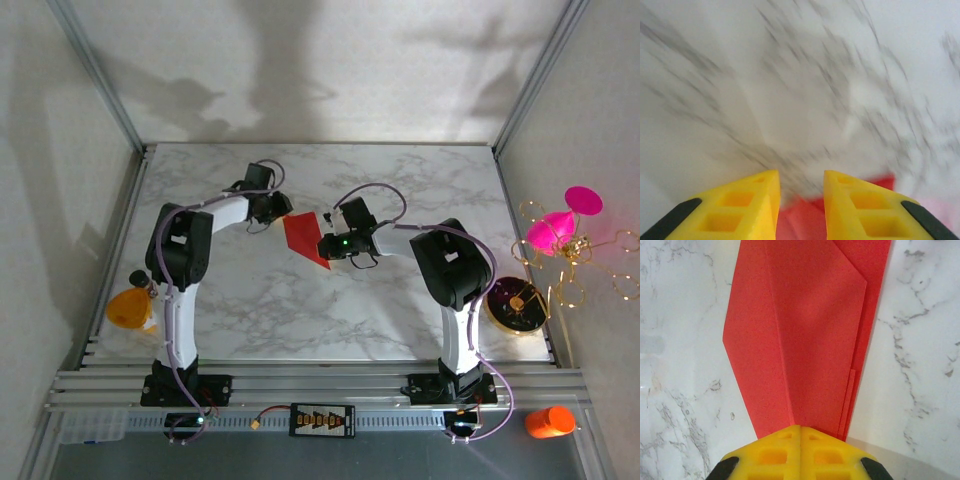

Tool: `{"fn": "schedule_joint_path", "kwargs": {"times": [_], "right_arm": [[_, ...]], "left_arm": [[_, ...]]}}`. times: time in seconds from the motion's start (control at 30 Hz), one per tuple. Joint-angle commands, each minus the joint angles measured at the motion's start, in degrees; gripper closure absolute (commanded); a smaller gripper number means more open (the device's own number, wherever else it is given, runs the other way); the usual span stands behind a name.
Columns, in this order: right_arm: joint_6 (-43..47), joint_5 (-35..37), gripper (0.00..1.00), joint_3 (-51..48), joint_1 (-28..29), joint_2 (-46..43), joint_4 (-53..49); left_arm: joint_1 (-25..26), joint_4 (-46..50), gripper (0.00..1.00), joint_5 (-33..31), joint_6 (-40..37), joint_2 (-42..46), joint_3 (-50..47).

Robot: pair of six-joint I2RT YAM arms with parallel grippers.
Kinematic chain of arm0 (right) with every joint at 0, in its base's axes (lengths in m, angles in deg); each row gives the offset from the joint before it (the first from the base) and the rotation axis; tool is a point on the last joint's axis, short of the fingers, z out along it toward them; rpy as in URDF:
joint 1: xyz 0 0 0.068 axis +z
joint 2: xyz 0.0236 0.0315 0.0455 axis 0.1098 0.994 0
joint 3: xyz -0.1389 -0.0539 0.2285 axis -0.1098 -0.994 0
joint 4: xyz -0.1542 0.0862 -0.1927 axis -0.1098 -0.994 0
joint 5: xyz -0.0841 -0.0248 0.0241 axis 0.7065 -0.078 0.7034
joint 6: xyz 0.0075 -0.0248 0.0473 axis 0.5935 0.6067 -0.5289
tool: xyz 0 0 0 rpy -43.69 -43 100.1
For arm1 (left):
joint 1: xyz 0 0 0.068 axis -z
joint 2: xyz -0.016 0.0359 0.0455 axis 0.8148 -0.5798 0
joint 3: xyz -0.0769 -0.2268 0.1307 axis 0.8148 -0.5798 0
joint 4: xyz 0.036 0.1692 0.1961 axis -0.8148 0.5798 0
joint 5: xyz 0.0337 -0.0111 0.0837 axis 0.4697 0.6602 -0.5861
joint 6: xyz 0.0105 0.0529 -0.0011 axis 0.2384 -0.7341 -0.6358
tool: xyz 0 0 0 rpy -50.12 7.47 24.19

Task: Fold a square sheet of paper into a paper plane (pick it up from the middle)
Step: Fourth fold the wing at the center of the table, then pick up the paper from the center of the table.

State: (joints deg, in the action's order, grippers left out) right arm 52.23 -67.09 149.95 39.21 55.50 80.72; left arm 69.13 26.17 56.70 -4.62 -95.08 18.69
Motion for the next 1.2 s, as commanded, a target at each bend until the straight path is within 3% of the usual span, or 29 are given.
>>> {"fn": "schedule_joint_path", "kwargs": {"times": [0.0, 0.13, 0.27, 0.47, 0.53, 0.77, 1.17], "right_arm": [[0.74, 2.68, 1.00, -3.00, 0.32, 0.76, -10.63], [-0.42, -0.67, 0.98, -2.33, 0.40, -2.12, -7.79], [-3.84, -2.88, 0.92, -1.45, 0.36, -6.89, -3.25], [-8.03, 2.96, 0.68, -5.39, -1.51, -12.11, 4.42], [-8.61, 3.08, 0.65, -5.55, -2.42, -11.37, 5.62], [-7.57, 1.13, 0.68, 0.70, -2.82, -4.19, 2.67], [-7.25, 0.01, 0.76, 4.89, -2.78, 1.65, 0.56]], "left_arm": [[-2.35, 3.40, 0.70, -7.56, -3.44, -0.66, 3.50], [-2.12, 2.37, 0.69, -5.41, -1.25, 3.87, 2.16], [-0.59, -3.40, 0.66, -2.67, 3.95, 12.36, -5.81], [2.65, -13.52, 0.56, -1.51, 14.17, 23.03, -21.34], [4.09, -17.02, 0.52, -0.62, 17.73, 24.71, -25.23], [8.97, -27.01, 0.52, 2.26, 26.63, 23.00, -31.50], [10.99, -26.10, 0.65, 2.52, 28.50, 15.74, -29.18]]}}
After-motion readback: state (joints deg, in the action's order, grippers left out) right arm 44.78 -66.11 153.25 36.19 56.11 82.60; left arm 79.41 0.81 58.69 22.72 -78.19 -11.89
